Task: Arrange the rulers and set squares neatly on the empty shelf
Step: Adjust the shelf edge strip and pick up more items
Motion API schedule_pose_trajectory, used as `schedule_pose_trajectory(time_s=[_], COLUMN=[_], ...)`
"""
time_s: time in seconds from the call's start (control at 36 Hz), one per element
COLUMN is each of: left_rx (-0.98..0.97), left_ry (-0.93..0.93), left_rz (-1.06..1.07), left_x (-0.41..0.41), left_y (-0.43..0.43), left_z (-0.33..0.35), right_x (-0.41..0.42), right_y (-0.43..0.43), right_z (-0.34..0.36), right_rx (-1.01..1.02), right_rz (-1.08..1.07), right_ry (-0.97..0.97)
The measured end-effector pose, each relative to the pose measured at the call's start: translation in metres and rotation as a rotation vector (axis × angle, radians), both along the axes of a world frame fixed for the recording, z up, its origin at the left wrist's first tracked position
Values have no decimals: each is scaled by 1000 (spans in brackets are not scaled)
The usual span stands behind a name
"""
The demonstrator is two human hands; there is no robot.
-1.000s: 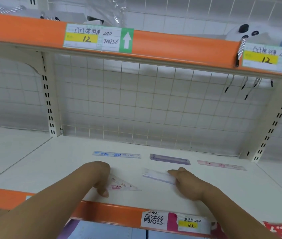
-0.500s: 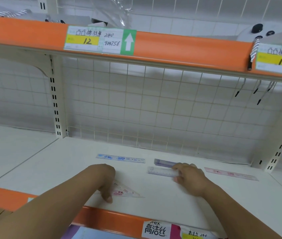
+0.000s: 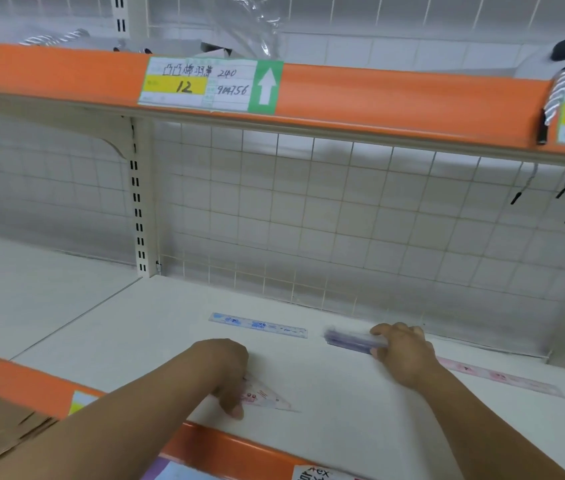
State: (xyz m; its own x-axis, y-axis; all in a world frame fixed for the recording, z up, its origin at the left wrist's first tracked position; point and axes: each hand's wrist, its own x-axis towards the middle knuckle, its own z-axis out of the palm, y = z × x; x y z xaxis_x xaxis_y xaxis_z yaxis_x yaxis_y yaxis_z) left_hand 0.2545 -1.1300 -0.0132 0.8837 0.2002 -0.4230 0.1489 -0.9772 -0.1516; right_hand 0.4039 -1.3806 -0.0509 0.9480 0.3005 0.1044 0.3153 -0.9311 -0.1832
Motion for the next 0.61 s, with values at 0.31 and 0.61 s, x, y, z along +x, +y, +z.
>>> schedule_pose_trajectory(time_s=[0.31, 0.61], left_rx=[20, 13], left_ry=[15, 8], left_rz=[15, 38], left_x=[-3, -2], left_y=[-6, -7], left_z=[8, 7], right_x=[11, 13], right_y=[-1, -7], right_z=[-7, -7], right_rx=[39, 59], right_rz=[-47, -34], right_ry=[117, 152])
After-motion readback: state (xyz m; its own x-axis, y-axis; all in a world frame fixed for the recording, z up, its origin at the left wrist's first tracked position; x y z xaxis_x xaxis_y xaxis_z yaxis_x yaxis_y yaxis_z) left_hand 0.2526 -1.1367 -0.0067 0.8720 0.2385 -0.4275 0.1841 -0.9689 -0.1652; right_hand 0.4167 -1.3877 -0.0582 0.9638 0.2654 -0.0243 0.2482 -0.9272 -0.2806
